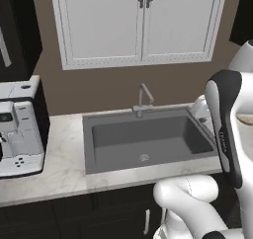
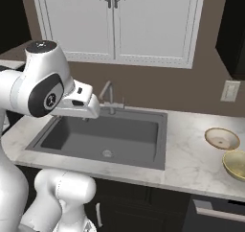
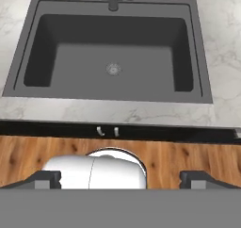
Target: Rinse each bowl for a few seconds and place them down in the sink or on the counter.
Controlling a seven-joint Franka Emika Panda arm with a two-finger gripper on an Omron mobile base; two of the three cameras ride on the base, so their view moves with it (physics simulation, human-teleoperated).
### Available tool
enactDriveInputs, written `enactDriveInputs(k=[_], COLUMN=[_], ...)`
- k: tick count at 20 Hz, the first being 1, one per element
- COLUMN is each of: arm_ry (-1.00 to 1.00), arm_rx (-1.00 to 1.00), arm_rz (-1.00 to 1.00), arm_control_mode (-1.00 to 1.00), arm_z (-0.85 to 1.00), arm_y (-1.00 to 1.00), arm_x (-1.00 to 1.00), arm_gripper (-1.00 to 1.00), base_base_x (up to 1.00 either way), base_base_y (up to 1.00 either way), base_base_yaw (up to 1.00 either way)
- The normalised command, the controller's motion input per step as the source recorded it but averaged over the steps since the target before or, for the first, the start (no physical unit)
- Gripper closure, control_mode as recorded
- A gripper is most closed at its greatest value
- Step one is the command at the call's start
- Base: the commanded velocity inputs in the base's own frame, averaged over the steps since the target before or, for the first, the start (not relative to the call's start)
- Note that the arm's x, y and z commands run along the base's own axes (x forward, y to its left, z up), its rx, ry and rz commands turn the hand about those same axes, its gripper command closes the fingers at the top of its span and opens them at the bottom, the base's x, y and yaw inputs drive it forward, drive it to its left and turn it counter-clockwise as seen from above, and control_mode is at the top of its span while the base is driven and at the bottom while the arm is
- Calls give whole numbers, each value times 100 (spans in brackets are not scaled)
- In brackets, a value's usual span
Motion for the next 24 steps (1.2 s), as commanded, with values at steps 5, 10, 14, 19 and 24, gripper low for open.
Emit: enactDriveInputs(k=[5, 10, 14, 19, 24], arm_ry=[0, 0, 0, 0, 0], arm_rx=[0, 0, 0, 0, 0], arm_rz=[0, 0, 0, 0, 0], arm_control_mode=[100, 100, 100, 100, 100], arm_z=[0, 0, 0, 0, 0], arm_y=[0, 0, 0, 0, 0], arm_x=[0, 0, 0, 0, 0], arm_gripper=[-100, -100, -100, -100, -100], base_base_x=[-1, 0, 0, 6, 18], base_base_y=[-54, -50, -47, -41, -22], base_base_yaw=[0, 0, 0, 0, 0])
